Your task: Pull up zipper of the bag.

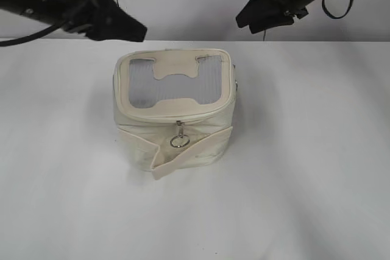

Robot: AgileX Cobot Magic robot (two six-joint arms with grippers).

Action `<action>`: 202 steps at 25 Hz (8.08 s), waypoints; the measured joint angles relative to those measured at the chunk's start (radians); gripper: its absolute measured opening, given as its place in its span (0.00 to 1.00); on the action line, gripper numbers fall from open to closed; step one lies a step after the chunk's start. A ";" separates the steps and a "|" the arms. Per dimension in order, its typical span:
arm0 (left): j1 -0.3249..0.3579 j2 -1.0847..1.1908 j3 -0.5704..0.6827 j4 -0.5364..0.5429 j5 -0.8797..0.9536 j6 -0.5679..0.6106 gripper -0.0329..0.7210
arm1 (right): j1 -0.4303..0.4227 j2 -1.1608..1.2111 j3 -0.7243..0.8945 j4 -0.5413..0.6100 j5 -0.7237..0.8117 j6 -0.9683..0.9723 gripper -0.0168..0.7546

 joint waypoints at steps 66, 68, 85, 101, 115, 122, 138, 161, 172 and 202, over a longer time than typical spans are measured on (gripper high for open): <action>-0.117 0.638 -0.764 0.203 0.357 -0.098 0.10 | 0.057 -0.414 1.184 0.838 -0.659 -1.518 0.53; -0.117 0.638 -0.764 0.203 0.356 -0.098 0.10 | 0.057 -0.400 1.184 0.845 -0.662 -1.524 0.53; -0.117 0.638 -0.764 0.206 0.357 -0.099 0.10 | 0.143 -0.355 1.136 0.952 -0.733 -1.578 0.53; -0.116 0.638 -0.765 0.208 0.358 -0.106 0.10 | 0.158 -0.289 1.064 0.981 -0.737 -1.565 0.04; -0.117 0.638 -0.766 0.217 0.357 -0.131 0.10 | 0.153 -0.504 1.299 0.989 -0.775 -1.515 0.03; -0.120 0.638 -0.766 0.220 0.345 -0.172 0.10 | 0.153 -0.596 1.423 0.996 -0.747 -1.474 0.03; -0.126 0.638 -0.766 0.230 0.311 -0.316 0.10 | 0.413 -0.691 1.484 1.035 -0.696 -1.414 0.03; -0.039 0.458 -0.726 0.304 0.239 -0.529 0.38 | 0.264 -0.797 1.312 0.219 -0.671 -0.395 0.69; -0.020 0.013 -0.145 0.599 0.003 -0.779 0.37 | 0.043 -0.887 1.312 -0.171 -0.404 0.010 0.69; -0.020 -1.639 0.594 1.151 0.347 -1.307 0.33 | 0.042 -2.267 1.616 -0.747 -0.164 0.414 0.69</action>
